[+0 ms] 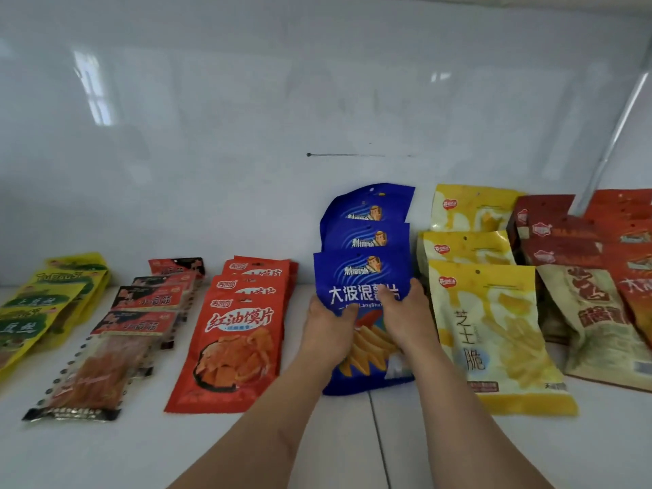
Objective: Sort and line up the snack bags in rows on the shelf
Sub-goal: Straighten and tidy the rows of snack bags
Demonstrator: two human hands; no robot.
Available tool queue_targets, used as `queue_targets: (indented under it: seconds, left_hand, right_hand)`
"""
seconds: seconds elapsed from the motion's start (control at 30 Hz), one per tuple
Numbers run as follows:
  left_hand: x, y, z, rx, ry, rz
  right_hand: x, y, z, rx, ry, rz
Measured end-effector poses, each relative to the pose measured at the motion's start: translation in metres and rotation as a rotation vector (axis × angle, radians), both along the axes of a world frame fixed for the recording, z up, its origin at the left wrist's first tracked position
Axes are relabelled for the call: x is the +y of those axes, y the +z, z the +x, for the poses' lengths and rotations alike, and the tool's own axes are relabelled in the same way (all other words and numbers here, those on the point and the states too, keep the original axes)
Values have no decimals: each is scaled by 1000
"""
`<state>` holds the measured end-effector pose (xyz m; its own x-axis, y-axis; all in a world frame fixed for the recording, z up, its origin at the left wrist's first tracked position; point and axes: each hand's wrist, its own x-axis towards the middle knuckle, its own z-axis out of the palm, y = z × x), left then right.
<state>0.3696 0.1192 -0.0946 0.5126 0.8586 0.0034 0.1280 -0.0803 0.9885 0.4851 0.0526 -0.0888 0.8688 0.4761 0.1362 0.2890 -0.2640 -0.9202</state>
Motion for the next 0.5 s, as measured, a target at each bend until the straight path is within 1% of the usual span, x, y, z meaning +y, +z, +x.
queue_targets:
  seconds: [0.13,0.2,0.27,0.3,0.4,0.5]
  left_hand:
    - [3,0,7,-62,60,43]
    - [9,3,8,-109,26,-40]
    - [16,9,9,-171,-24,-202]
    - [21,11,11,-184,-39,-254]
    - [36,12,21,-172,-59,-302]
    - [46,14,29,-200,-87,-328]
  right_hand:
    - [10,-2,19,121,13,33]
    - [13,-4,26,167,4,52]
    - [15,-7,30,203,20,69]
    - [16,-8,32,212,34,83]
    - [18,-12,35,219,56,98]
    - [18,-15,36,194,45,103]
